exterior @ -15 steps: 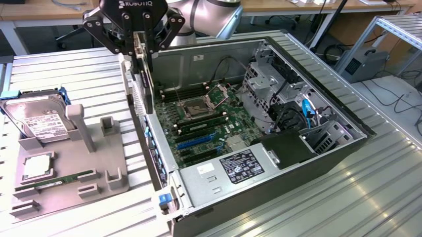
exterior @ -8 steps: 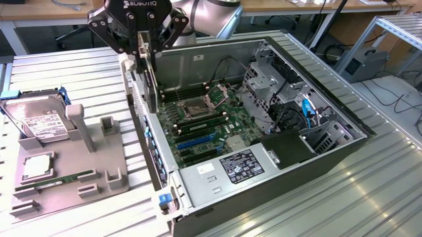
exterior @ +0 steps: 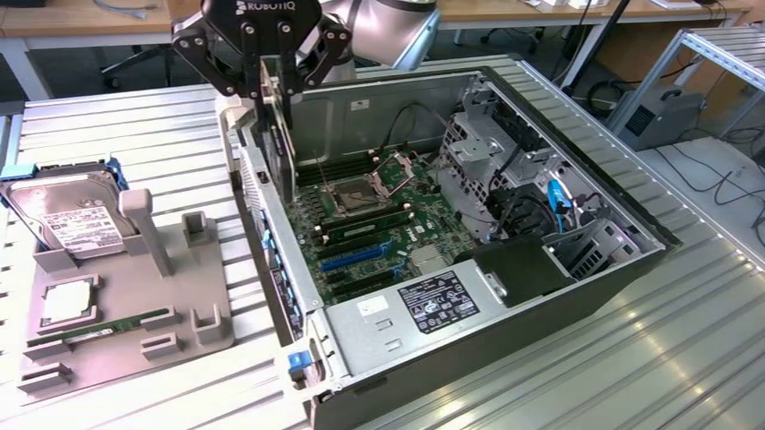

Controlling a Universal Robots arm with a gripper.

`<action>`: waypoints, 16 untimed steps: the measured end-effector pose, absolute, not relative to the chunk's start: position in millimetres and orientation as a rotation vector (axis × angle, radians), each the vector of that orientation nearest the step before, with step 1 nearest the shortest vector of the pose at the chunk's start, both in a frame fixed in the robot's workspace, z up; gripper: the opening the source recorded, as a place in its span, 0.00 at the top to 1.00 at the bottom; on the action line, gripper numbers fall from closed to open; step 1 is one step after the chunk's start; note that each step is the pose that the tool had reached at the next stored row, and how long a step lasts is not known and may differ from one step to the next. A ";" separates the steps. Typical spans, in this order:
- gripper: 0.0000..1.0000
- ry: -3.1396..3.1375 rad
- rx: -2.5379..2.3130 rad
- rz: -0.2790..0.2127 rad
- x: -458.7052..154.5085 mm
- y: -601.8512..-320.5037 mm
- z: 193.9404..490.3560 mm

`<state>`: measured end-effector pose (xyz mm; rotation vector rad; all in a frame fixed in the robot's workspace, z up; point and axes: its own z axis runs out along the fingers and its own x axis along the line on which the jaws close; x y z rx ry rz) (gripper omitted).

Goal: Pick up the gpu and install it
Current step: 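Pick up the gpu and move the gpu toward the slot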

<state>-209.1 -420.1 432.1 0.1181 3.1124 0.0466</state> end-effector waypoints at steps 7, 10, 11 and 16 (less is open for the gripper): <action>0.73 3.112 0.118 0.046 -202.4 -420.1 432.0; 0.73 3.112 0.118 0.046 -199.7 -420.1 431.9; 0.73 3.112 0.118 0.046 -198.8 -420.1 431.9; 0.73 3.112 0.118 0.046 -194.3 -420.1 431.8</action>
